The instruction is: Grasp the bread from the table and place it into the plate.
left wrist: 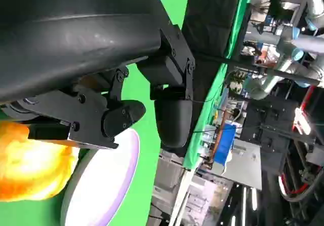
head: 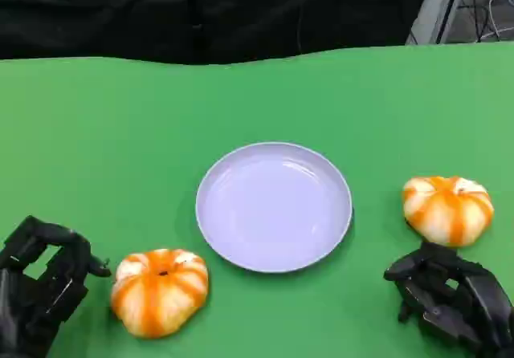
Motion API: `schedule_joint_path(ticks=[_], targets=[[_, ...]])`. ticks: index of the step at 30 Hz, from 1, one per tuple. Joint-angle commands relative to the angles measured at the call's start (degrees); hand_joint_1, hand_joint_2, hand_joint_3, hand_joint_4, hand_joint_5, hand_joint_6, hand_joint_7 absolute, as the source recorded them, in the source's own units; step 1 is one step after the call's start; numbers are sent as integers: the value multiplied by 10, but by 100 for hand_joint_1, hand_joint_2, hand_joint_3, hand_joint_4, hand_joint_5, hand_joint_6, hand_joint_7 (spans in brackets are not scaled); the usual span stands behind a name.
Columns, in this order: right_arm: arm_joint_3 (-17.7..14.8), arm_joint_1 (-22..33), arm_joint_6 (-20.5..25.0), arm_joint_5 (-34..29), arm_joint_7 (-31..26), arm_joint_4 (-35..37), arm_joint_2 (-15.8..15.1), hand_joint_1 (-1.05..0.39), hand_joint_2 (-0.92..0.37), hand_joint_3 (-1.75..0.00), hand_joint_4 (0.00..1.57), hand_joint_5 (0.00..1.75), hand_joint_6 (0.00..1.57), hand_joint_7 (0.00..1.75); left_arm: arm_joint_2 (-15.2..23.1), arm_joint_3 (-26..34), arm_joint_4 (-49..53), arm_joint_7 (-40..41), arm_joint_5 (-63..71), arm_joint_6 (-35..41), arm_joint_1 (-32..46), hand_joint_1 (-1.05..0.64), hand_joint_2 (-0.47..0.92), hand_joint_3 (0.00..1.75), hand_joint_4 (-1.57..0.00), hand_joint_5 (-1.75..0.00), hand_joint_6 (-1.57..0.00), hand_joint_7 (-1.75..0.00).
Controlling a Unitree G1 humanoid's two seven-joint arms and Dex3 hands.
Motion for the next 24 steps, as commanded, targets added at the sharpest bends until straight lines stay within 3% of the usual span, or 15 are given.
schedule_joint_path(ticks=[1, 17, 21, 23, 24], targets=[[-4, -3, -1, 2, 0, 8, -8, -24, -92, -47, 64, 175, 72, 112, 9, 5, 7, -3, 2, -15, -7, 5, 92, 61, -78, -164, -78, -131], [-5, -4, -4, -2, -4, 11, -8, -25, -92, -47, 64, 175, 73, 111, 7, 7, 6, -4, -3, -14, -8, 7, 91, 64, -79, -160, -78, -129], [-4, -4, -6, -3, -6, 12, -7, -25, -92, -46, 64, 175, 73, 112, 3, 10, 0, -8, -13, -7, -6, 8, 83, 72, -77, -146, -83, -106], [-3, -4, -7, -4, -6, 13, -8, -25, -92, -47, 64, 175, 73, 111, 0, 11, -9, -11, -26, 5, -2, 1, 77, 66, -76, -124, -92, -67], [-3, -4, -7, -5, -6, 13, -9, -25, -92, -47, 64, 175, 72, 111, 0, 11, -13, -12, -31, 10, -1, -6, 75, 58, -81, -87, -95, -37]])
